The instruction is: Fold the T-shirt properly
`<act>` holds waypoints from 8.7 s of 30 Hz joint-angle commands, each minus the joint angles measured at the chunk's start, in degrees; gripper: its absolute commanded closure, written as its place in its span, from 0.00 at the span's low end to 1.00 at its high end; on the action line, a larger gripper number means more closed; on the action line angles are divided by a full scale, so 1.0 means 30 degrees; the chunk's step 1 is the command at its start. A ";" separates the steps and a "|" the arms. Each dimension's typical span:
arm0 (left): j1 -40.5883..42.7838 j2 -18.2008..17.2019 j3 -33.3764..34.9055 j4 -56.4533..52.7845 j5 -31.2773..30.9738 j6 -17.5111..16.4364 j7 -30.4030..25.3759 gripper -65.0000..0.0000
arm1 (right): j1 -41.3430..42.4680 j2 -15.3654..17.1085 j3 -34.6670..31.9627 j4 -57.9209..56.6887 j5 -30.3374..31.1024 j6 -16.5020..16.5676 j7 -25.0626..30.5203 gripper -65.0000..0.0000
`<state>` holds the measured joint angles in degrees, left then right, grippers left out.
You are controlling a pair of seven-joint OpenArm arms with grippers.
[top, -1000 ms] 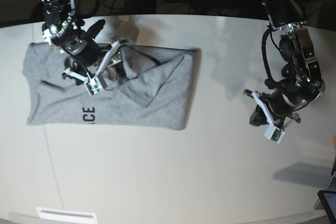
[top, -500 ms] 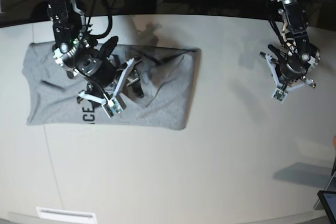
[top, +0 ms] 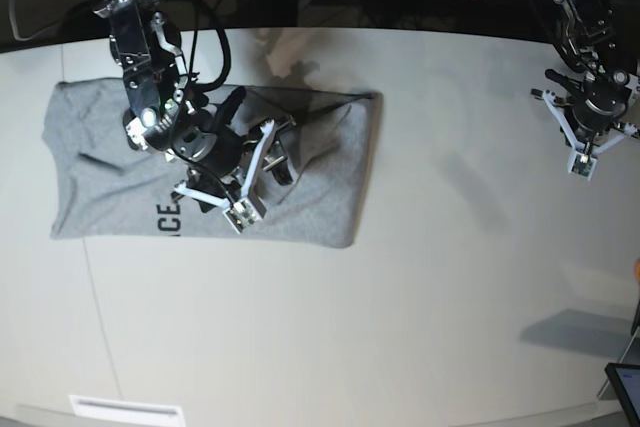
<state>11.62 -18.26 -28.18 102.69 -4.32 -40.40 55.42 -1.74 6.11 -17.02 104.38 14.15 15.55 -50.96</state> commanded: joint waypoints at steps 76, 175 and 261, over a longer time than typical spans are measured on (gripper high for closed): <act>-0.1015 -0.0140 0.1351 -0.1133 0.0018 0.0134 -0.0378 1.00 | -0.3040 -0.0029 0.2258 0.2907 0.0103 -0.0012 -0.3658 1.00; -0.3184 0.0300 0.3549 -0.4005 0.0193 0.0134 -0.1139 1.00 | -0.5531 0.8879 0.6038 0.3815 2.0645 -1.5982 0.1382 0.67; -0.2744 0.0153 0.3431 -0.4473 0.0164 0.0134 -0.1169 1.00 | 0.4315 0.4279 0.0295 -0.5884 1.0682 -0.6078 -0.0698 0.58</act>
<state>3.84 -16.86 -17.63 88.82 -3.88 -40.36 51.62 9.80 18.79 -16.47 85.65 45.41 -3.05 -53.71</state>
